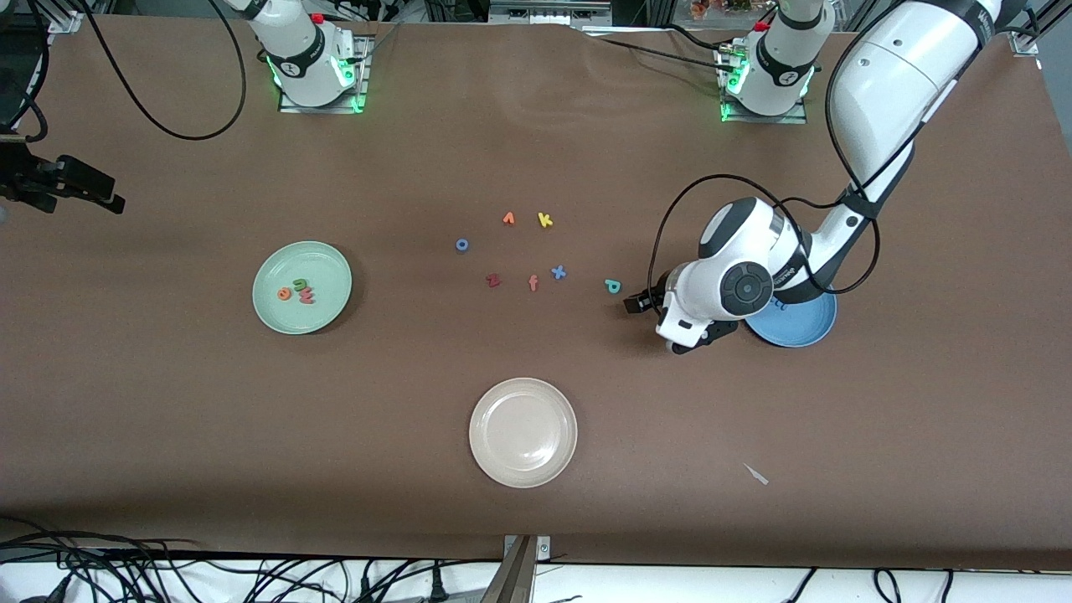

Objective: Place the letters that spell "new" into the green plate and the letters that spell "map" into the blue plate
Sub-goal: 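Move the left gripper over the cyan p among the letters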

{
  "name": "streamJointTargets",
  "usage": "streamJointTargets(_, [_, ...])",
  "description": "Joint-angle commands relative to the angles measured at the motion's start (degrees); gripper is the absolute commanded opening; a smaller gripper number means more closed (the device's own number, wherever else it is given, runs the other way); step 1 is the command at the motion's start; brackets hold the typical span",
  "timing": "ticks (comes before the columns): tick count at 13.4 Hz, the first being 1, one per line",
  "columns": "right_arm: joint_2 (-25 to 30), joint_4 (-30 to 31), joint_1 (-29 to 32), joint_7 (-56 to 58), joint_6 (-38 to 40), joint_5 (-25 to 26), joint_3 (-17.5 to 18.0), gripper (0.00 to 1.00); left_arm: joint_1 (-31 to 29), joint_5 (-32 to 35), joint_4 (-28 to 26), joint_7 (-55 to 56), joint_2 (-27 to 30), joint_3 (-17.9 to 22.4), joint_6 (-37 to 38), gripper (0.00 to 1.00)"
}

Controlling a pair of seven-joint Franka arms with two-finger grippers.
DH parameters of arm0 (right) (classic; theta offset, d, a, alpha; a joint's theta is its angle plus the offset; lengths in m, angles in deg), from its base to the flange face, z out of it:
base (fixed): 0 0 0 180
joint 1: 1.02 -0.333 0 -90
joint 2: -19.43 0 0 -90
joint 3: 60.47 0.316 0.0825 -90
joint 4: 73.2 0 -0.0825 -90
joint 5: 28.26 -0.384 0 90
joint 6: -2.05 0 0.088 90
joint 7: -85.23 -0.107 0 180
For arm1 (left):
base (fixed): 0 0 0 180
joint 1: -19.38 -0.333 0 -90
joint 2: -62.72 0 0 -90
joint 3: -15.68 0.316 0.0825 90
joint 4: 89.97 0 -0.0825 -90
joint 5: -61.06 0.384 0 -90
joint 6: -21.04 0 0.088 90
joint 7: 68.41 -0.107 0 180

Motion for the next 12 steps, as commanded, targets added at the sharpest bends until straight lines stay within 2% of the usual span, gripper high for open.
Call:
streamJointTargets(1, [-0.6, -1.7, 0.2, 0.1, 1.1, -0.3, 0.3, 1.0, 0.5, -0.2, -1.4, 1.4, 0.4, 0.4, -2.4, 0.99])
streamJointTargets(7, [-0.6, -1.7, 0.2, 0.1, 1.4, -0.6, 0.3, 1.0, 1.3, -0.2, -2.3, 2.0, 0.4, 0.6, -2.9, 0.99])
streamJointTargets(12, [-0.7, -1.7, 0.2, 0.1, 1.4, -0.8, 0.3, 1.0, 2.7, -0.2, -4.5, 2.8, 0.4, 1.7, -8.6, 0.99])
